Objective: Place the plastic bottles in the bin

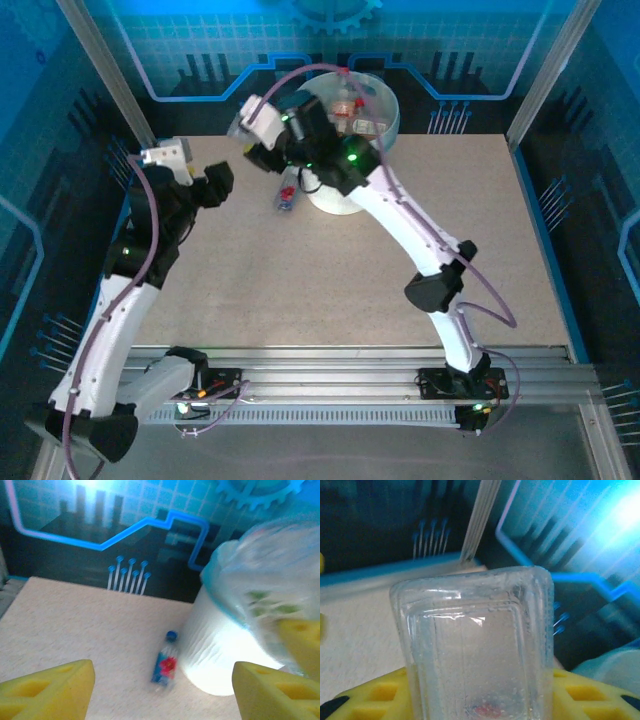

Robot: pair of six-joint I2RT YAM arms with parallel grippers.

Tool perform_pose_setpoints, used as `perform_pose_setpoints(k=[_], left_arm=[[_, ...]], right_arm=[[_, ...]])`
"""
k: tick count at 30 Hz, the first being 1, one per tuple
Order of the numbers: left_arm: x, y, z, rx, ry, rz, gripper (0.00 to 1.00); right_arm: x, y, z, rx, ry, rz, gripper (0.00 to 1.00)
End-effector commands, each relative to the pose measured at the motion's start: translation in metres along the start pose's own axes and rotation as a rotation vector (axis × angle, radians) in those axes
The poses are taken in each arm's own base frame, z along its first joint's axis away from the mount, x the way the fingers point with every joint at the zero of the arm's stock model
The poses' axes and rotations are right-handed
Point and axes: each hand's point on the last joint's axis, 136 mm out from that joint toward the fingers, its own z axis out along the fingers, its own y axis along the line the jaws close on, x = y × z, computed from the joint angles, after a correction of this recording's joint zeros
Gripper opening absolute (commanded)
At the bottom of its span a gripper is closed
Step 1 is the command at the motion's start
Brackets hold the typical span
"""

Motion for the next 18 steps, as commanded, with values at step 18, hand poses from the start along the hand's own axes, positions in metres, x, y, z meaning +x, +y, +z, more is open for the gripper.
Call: perform_pose_setpoints(k=[18], left_arm=[[-0.025,-0.169,0.066,0.418,0.131,0.054,0.72]], right_arm=[[0.059,-0.216,-0.012,0.413,-0.145,0.379,0.46]])
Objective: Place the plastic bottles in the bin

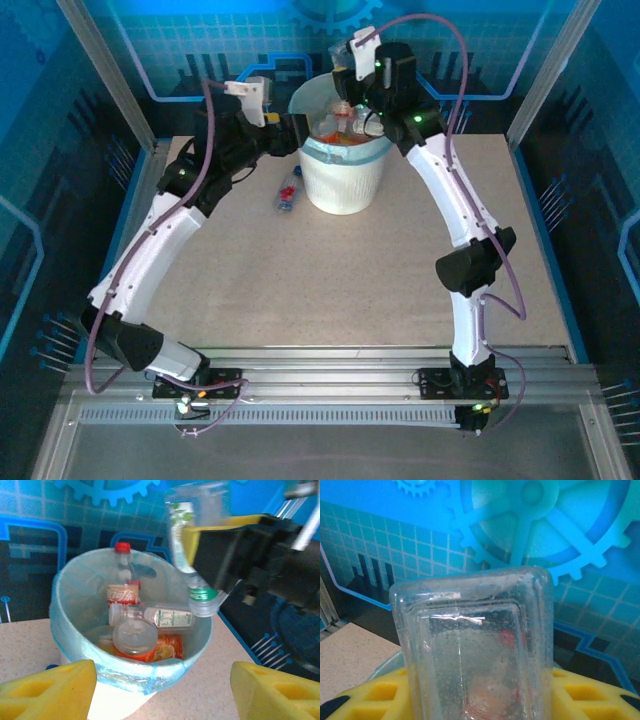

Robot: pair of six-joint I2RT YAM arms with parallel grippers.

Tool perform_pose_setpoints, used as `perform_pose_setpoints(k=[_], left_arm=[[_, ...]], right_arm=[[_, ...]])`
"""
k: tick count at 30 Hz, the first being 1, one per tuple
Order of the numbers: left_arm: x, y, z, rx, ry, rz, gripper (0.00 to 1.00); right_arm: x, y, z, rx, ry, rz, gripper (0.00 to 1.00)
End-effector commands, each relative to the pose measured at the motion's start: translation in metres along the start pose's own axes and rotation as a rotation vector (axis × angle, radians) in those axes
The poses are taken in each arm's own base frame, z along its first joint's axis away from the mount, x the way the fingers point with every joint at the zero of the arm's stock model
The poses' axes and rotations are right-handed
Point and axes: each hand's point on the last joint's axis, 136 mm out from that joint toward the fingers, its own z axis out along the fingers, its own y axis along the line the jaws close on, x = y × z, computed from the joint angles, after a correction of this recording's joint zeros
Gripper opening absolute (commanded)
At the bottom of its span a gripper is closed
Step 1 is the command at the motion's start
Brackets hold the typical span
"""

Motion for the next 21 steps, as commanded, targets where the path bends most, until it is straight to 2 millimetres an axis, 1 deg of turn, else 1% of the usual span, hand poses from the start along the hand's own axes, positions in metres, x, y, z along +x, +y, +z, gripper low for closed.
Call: perform_pose_setpoints(k=[1,4,8,12,15,17,21], left_arm=[[-0.004,-0.013,-0.005,0.033,0.008,0.026,0.72],[0.002,-0.011,-0.004,0.025,0.020,0.023,0.73],[0.003,-0.011,-0.006,0.022,0.022,0.021,0.73],[0.001,-0.012,-0.008,0.023,0.017,0.025,0.73],[-0.001,-0.014,-0.010,0.028,0.013,0.026,0.73],[-0.002,-0.015,-0.012,0.028,0.008,0.028,0.73],[-0.005,-0.016,-0.016,0.025,-0.002,0.033,0.73]], right_arm=[[-0.001,0.008,0.007,-0.039,-0.065,0.064,0.46],[0.016,0.013,0.009,-0.091,-0.085,0.117,0.47],[0.031,0.012,0.002,-0.105,-0.108,0.151,0.50],[0.037,0.009,-0.005,-0.115,-0.108,0.169,0.58],[0.031,0.010,-0.012,-0.124,-0.115,0.173,0.66],[0.022,0.010,-0.017,-0.132,-0.130,0.173,0.70],[0.004,0.010,-0.025,-0.149,-0.156,0.175,0.73]])
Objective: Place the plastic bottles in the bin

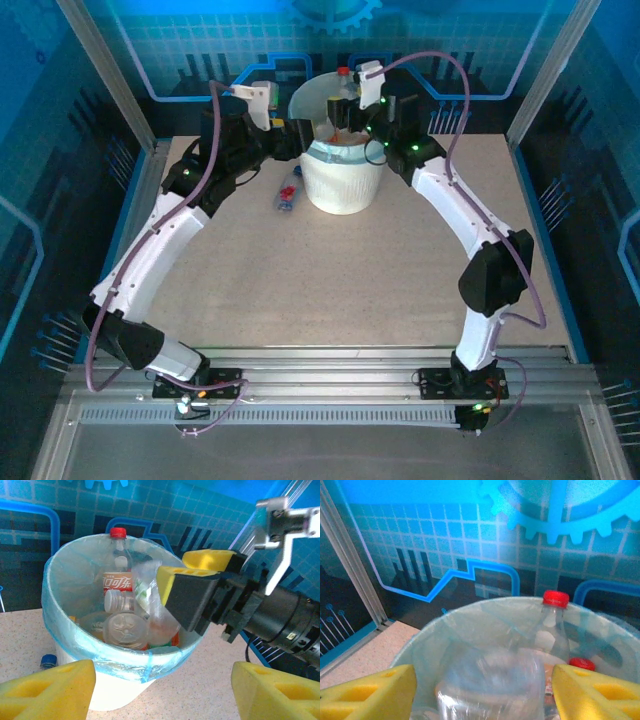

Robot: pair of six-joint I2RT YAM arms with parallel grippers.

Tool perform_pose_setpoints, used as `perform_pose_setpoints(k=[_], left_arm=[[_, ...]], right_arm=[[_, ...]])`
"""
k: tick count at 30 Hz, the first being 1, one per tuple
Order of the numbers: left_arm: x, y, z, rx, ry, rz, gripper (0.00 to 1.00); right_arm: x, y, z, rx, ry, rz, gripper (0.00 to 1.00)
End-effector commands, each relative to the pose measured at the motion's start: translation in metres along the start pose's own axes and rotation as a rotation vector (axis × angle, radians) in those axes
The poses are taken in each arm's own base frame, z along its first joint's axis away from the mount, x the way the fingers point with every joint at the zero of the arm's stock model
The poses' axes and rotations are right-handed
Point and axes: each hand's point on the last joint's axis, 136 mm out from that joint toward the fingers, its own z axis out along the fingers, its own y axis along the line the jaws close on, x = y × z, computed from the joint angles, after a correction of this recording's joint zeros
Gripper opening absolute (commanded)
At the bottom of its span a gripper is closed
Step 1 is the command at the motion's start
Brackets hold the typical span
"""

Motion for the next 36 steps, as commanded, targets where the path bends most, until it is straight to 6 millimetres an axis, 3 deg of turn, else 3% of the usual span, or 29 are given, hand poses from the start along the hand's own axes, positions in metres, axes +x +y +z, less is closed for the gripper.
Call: perform_pose_setpoints(k=[1,6,9,12,16,20,25,30,36], left_arm=[[-0.015,-0.012,-0.020,0.020,-0.041,0.035,0.73],[-0.016,-0.010,-0.023,0.008,-0.049,0.046,0.73],[-0.017,-0.010,-0.024,0.005,-0.049,0.048,0.73],[-0.015,-0.009,-0.025,0.000,-0.047,0.049,0.73],[-0.012,-0.007,-0.025,-0.006,-0.040,0.050,0.73],[-0.008,-0.005,-0.024,-0.014,-0.027,0.052,0.73],[-0.002,-0.002,-0.021,-0.016,-0.018,0.044,0.73],[0.000,-0.002,-0.020,-0.016,-0.016,0.037,0.73],[0.001,0.005,-0.017,-0.046,-0.010,0.064,0.75]], right_arm=[[-0.046,0.004,-0.017,-0.029,-0.101,0.003,0.72],[-0.051,0.003,-0.014,-0.023,-0.095,0.005,0.69],[-0.046,0.006,-0.004,-0.036,-0.057,0.012,0.61],[-0.028,0.002,0.014,-0.023,0.060,0.028,0.56],[0.011,0.002,0.030,-0.032,0.257,0.058,0.46],[0.046,0.008,0.032,-0.064,0.376,0.095,0.40],[0.071,0.009,0.030,-0.071,0.422,0.124,0.39],[0.073,0.007,0.028,-0.065,0.432,0.116,0.40],[0.050,0.011,0.023,-0.080,0.388,0.106,0.43]])
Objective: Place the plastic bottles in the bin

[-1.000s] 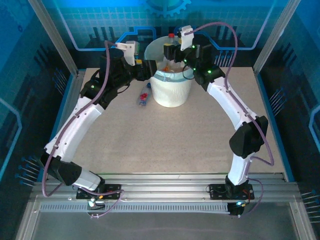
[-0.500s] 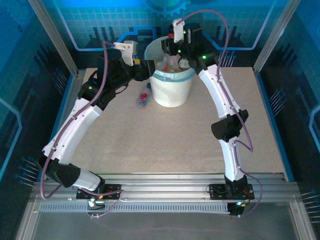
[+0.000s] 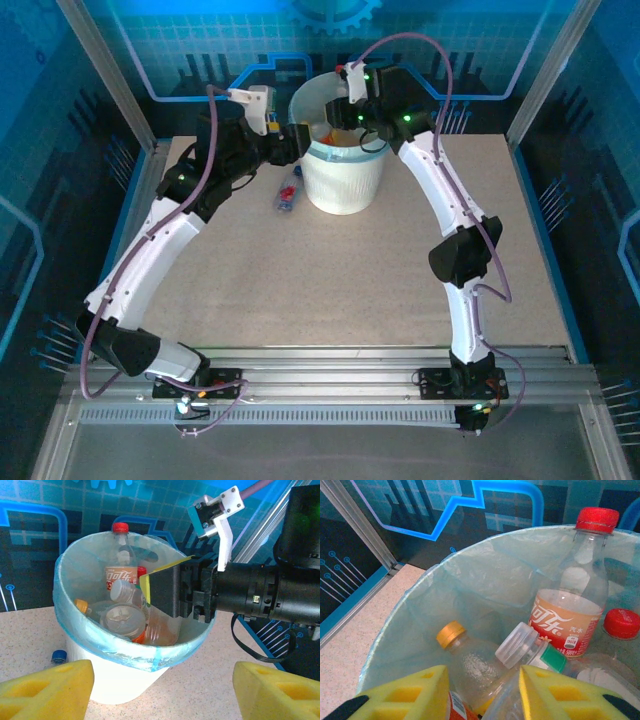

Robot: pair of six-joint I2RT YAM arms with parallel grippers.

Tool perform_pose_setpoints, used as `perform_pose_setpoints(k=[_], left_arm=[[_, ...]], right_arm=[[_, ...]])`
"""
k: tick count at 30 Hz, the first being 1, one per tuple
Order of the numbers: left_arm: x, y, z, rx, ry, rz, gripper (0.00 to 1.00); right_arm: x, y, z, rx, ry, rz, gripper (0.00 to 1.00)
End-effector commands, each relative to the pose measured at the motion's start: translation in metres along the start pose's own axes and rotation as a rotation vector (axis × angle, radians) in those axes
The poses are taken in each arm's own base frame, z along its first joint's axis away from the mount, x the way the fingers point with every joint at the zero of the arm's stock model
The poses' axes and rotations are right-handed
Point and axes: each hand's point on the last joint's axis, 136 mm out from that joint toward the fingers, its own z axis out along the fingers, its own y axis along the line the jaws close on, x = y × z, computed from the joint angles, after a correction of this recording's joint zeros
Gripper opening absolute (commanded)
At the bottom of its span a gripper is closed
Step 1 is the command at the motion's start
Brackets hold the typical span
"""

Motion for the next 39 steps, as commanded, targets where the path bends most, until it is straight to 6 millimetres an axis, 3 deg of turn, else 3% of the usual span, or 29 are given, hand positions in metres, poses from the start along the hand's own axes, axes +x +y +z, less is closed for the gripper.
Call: perform_pose_setpoints(k=[1,5,11,15,18,22,27,34,39], left_arm=[[-0.001,0.006,-0.005,-0.033,-0.006,0.036,0.75],[0.002,0.017,-0.004,-0.055,0.004,0.013,0.75],[0.010,0.032,0.002,-0.075,0.029,-0.021,0.75],[0.019,0.047,0.009,-0.093,0.054,-0.049,0.75],[0.027,0.063,0.017,-0.102,0.081,-0.093,0.76],[0.045,0.084,0.034,-0.118,0.151,-0.119,0.77],[0.075,0.111,0.066,-0.145,0.266,-0.140,0.78],[0.122,0.146,0.114,-0.171,0.410,-0.179,0.79],[0.155,0.169,0.139,-0.203,0.498,-0.187,0.79]], right_arm=[[0.001,0.006,-0.008,-0.024,0.030,0.014,0.44],[0.004,-0.003,-0.009,0.022,0.042,0.005,0.44],[0.032,-0.023,0.004,0.066,0.122,0.049,0.48],[0.023,-0.022,-0.002,0.051,0.104,0.065,0.49],[0.001,-0.016,-0.017,0.040,0.051,0.055,0.51],[-0.029,-0.007,-0.049,0.030,-0.031,0.052,0.64],[-0.051,0.013,-0.090,0.010,-0.102,0.028,0.69],[-0.047,0.039,-0.128,-0.017,-0.146,-0.041,0.71],[-0.037,0.044,-0.144,-0.011,-0.167,-0.079,0.71]])
